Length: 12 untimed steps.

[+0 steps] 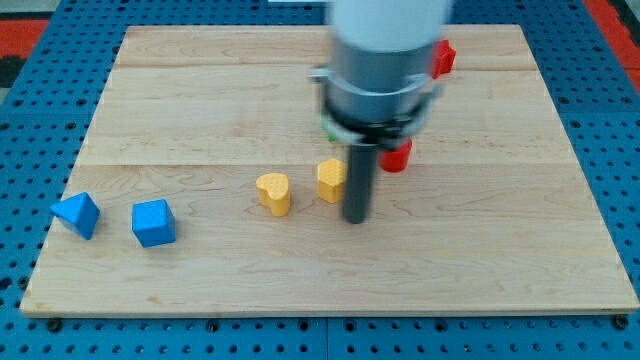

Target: Place blue cube in between yellow blocks

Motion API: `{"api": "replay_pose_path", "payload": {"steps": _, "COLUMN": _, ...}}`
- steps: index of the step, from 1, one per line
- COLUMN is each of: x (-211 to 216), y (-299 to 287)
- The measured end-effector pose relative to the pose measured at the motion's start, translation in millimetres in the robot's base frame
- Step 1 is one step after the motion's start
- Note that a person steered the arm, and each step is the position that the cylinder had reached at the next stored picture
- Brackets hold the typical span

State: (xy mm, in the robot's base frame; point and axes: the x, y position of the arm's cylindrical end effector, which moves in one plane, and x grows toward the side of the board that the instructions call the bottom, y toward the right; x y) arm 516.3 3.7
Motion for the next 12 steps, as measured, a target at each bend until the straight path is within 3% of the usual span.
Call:
{"api": "replay_pose_path", "payload": {"steps": 2, "x": -28, "y": -93}}
{"api": "replay_pose_path", "payload": {"steps": 3, "x": -3, "y": -96}}
{"api": "replay_pose_path", "payload": {"steps": 7, "x": 19, "y": 59}}
{"api": "replay_pose_path", "payload": {"steps": 9, "x": 21, "y": 66}}
{"api": "replay_pose_path", "payload": {"steps": 11, "x": 31, "y": -9}}
{"api": "replay_pose_path", "payload": {"steps": 12, "x": 69, "y": -60}}
